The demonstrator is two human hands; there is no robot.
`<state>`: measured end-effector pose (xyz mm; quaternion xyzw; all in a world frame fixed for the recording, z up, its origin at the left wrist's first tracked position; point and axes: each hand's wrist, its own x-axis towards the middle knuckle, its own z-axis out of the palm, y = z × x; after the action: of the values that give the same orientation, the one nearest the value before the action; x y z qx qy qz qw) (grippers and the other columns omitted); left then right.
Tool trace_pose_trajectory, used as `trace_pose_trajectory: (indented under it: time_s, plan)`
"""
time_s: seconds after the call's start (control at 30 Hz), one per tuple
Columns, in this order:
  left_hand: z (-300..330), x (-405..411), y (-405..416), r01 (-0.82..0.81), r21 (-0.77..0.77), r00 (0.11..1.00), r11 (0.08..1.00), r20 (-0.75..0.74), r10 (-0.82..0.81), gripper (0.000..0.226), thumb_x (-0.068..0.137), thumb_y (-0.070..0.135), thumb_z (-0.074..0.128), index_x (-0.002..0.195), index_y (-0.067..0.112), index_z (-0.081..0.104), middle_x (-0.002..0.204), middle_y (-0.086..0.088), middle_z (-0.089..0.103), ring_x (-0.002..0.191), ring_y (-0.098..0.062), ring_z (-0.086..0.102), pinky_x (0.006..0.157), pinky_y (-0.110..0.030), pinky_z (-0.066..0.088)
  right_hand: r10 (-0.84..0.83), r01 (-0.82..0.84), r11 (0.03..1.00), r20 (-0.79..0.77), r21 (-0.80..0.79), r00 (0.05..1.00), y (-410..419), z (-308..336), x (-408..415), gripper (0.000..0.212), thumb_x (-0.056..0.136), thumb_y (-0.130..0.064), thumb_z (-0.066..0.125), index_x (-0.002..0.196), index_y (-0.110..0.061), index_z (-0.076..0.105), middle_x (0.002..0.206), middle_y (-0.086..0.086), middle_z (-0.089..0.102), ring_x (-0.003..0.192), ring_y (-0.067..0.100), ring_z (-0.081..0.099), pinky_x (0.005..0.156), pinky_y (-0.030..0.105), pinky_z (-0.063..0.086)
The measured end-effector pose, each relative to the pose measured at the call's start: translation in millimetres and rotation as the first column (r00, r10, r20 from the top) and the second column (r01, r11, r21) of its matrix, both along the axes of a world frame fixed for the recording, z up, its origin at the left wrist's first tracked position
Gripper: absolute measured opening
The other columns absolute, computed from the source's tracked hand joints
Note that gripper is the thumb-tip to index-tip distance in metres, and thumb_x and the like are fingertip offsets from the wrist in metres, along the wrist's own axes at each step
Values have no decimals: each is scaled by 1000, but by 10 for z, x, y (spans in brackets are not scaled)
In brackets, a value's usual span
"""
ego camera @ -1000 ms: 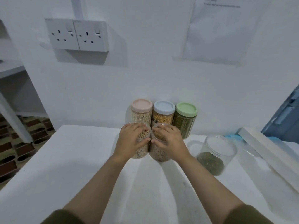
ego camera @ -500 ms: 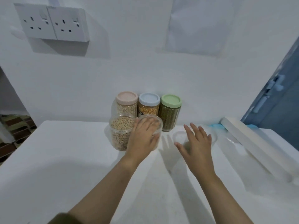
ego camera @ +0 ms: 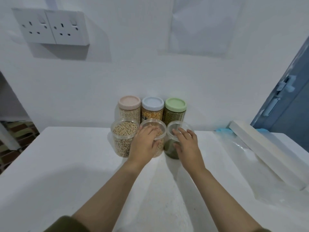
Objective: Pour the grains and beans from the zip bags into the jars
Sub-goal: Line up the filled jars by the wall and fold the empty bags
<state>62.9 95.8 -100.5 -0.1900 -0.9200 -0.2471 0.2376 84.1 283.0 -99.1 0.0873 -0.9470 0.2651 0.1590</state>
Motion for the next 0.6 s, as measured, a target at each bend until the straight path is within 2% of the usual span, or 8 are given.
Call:
trace_pose_trajectory:
  time_s: [0.1, 0.2, 0.33, 0.43, 0.47, 0.53, 0.6]
  plan:
    - [18, -13, 2, -10, -18, 1000, 1000, 7, 10, 43, 88, 19, 70, 130, 16, 61, 133, 2, 60, 131, -19, 48, 120, -46, 26, -28, 28, 1000, -14, -4, 1000, -27, -17, -73, 55, 91, -4, 64, 142, -19, 53, 150, 5, 47, 139, 34, 30, 110, 49, 40]
    - [72, 38, 57, -21, -31, 1000, 999, -3, 21, 43, 88, 17, 67, 130, 15, 60, 133, -1, 59, 131, -21, 48, 119, -49, 27, -14, 14, 1000, 3, 17, 1000, -11, 13, -11, 55, 95, -10, 60, 147, -22, 46, 156, 4, 39, 144, 31, 24, 114, 47, 36]
    - [148, 324, 298, 52, 88, 999, 995, -19, -50, 40, 93, 17, 61, 133, 15, 58, 140, -2, 54, 137, -22, 41, 120, -45, 24, -62, 56, 996, -86, -74, 994, 45, 111, 338, 53, 98, -17, 58, 149, -23, 43, 158, 1, 35, 147, 26, 21, 116, 30, 22]
    - [175, 607, 586, 130, 189, 991, 973, 6, -133, 40, 92, 18, 60, 133, 19, 58, 140, 4, 53, 135, -14, 39, 117, -34, 28, -162, 142, 970, -93, -196, 982, 261, 182, 688, 51, 99, -23, 57, 148, -27, 43, 155, -8, 37, 145, 17, 22, 109, 7, 7]
    - [195, 715, 705, 147, 233, 988, 961, 21, -156, 41, 92, 18, 59, 133, 20, 57, 139, 6, 52, 133, -11, 40, 114, -29, 30, -192, 169, 962, -92, -213, 977, 376, 207, 799, 51, 99, -25, 57, 148, -28, 43, 155, -9, 37, 145, 16, 23, 107, 3, 5]
    - [241, 934, 982, 157, 326, 977, 932, 88, -195, 42, 94, 18, 60, 135, 25, 55, 139, 11, 50, 132, -4, 40, 111, -21, 32, -223, 202, 958, -84, -205, 971, 665, 273, 997, 50, 99, -29, 56, 147, -31, 43, 156, -10, 36, 145, 15, 25, 107, 4, 5]
    - [276, 1113, 1303, 142, 388, 960, 911, 169, -221, 43, 97, 22, 59, 138, 31, 50, 142, 17, 46, 133, 1, 37, 110, -18, 33, -248, 238, 955, -36, -178, 968, 1017, 349, 1155, 52, 99, -35, 54, 148, -35, 39, 158, -11, 32, 147, 15, 22, 115, 16, 11]
